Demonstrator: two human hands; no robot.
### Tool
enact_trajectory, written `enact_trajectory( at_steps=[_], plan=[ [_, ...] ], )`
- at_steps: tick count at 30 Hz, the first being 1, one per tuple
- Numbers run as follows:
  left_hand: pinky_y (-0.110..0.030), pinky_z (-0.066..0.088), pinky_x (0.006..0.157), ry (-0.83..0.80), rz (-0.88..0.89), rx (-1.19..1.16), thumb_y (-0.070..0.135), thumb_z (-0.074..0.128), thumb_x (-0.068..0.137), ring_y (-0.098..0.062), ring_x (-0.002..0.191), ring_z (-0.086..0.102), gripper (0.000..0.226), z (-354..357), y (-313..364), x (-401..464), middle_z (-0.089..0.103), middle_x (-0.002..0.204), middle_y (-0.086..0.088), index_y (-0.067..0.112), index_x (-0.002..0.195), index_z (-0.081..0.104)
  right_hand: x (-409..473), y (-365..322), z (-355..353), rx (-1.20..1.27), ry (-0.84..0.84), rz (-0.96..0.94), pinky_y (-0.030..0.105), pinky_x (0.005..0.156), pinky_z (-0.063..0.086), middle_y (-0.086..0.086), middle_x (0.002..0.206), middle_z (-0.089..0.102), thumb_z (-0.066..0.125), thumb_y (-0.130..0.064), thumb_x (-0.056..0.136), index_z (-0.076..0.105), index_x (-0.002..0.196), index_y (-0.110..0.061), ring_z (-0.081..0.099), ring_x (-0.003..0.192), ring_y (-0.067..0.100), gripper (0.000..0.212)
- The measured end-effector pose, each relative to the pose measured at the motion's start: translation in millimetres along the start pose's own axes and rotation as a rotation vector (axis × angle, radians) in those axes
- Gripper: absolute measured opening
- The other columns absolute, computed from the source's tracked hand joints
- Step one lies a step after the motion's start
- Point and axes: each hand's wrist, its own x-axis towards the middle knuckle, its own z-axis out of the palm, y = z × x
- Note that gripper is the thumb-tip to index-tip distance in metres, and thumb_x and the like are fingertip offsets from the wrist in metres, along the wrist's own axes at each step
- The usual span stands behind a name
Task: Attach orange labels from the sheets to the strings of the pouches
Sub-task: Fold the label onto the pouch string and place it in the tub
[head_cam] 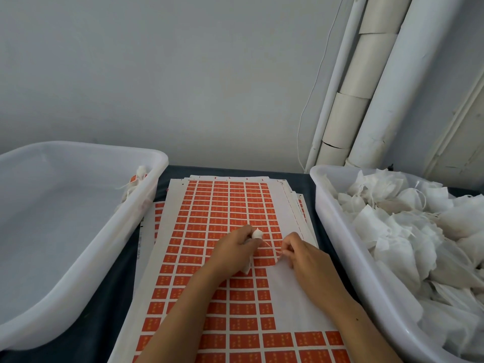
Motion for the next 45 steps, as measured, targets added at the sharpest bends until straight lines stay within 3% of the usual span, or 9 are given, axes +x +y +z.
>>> enact_trajectory(
  at_steps=[3, 9, 15, 19, 29, 31, 34, 37, 45],
  plan=[
    [-0.026, 0.052, 0.074, 0.009, -0.019, -0.08, 0.036, 0.046, 0.097, -0.012, 0.083, 0.062, 0.014, 0, 0, 1, 0.063, 0.088, 0.007, 0.029, 0.088, 0.054, 0, -3, -1, 0.138, 0.039, 0.057, 0.006, 0.071, 0.049, -0.024, 0.094, 0.059, 0.036, -0.05, 0.087, 0.041, 0.089, -0.034, 0.06, 0.084, -0.007, 0.017],
    [-0.018, 0.048, 0.066, 0.075, -0.037, -0.25, 0.028, 0.051, 0.096, -0.009, 0.078, 0.062, 0.015, -1, 4, 0, 0.063, 0.083, 0.005, 0.024, 0.084, 0.057, 6, -19, 1, 0.155, 0.116, 0.235, 0.007, 0.064, 0.045, -0.025, 0.083, 0.054, 0.057, -0.052, 0.083, 0.045, 0.091, -0.031, 0.059, 0.068, 0.0, 0.025],
    [-0.022, 0.054, 0.067, 0.292, -0.078, -0.484, 0.03, 0.055, 0.094, -0.014, 0.08, 0.068, 0.013, -2, 6, 1, 0.07, 0.088, 0.001, 0.019, 0.092, 0.063, 6, -27, 5, 0.244, 0.152, 0.317, 0.006, 0.056, 0.038, -0.022, 0.081, 0.054, 0.065, -0.045, 0.081, 0.044, 0.096, -0.032, 0.058, 0.068, 0.001, 0.029],
    [-0.01, 0.047, 0.046, 0.361, -0.128, -0.66, 0.027, 0.057, 0.093, -0.001, 0.064, 0.068, 0.011, -6, 7, 1, 0.071, 0.07, 0.013, 0.019, 0.089, 0.064, 7, -28, 3, 0.533, 0.145, 0.324, 0.007, 0.065, 0.045, -0.015, 0.086, 0.063, 0.071, -0.029, 0.08, 0.05, 0.093, -0.03, 0.063, 0.078, 0.003, 0.025],
    [-0.01, 0.048, 0.052, 0.379, -0.142, -0.639, 0.033, 0.064, 0.087, -0.008, 0.069, 0.069, 0.021, -5, 8, 1, 0.071, 0.08, 0.002, 0.013, 0.087, 0.066, 16, -33, -22, 1.075, 0.36, 0.395, 0.03, 0.07, 0.058, -0.015, 0.09, 0.072, 0.072, -0.038, 0.07, 0.07, 0.092, -0.032, 0.07, 0.083, 0.007, 0.023],
    [-0.013, 0.051, 0.056, 0.385, -0.134, -0.637, 0.033, 0.064, 0.087, -0.013, 0.072, 0.07, 0.021, -5, 9, 1, 0.072, 0.082, 0.0, 0.012, 0.089, 0.067, 27, -40, -26, 1.127, 0.393, 0.383, 0.026, 0.067, 0.057, -0.013, 0.086, 0.073, 0.072, -0.039, 0.065, 0.069, 0.091, -0.025, 0.07, 0.081, 0.008, 0.03],
    [-0.017, 0.052, 0.056, 0.394, -0.118, -0.653, 0.031, 0.065, 0.086, -0.012, 0.064, 0.067, 0.019, -4, 11, 0, 0.07, 0.076, -0.003, 0.012, 0.085, 0.068, 43, -55, -23, 1.185, 0.423, 0.372, 0.02, 0.061, 0.055, -0.01, 0.084, 0.073, 0.072, -0.032, 0.073, 0.068, 0.09, -0.022, 0.071, 0.079, 0.009, 0.021],
    [-0.03, 0.057, 0.07, 0.404, -0.111, -0.667, 0.029, 0.066, 0.086, -0.023, 0.073, 0.066, 0.018, -4, 11, 0, 0.069, 0.08, -0.01, 0.011, 0.083, 0.068, 53, -65, -11, 1.189, 0.467, 0.395, 0.02, 0.063, 0.054, -0.013, 0.085, 0.072, 0.07, -0.033, 0.078, 0.066, 0.088, -0.025, 0.07, 0.08, 0.009, 0.014],
    [-0.015, 0.051, 0.06, 0.427, -0.055, -0.624, 0.02, 0.062, 0.089, -0.017, 0.073, 0.067, 0.013, -3, 8, 1, 0.071, 0.074, 0.0, 0.016, 0.082, 0.071, 46, -73, 29, 1.191, 0.538, 0.413, 0.018, 0.064, 0.055, -0.012, 0.08, 0.071, 0.069, -0.03, 0.08, 0.069, 0.087, -0.022, 0.068, 0.078, 0.007, 0.01]
  ],
)
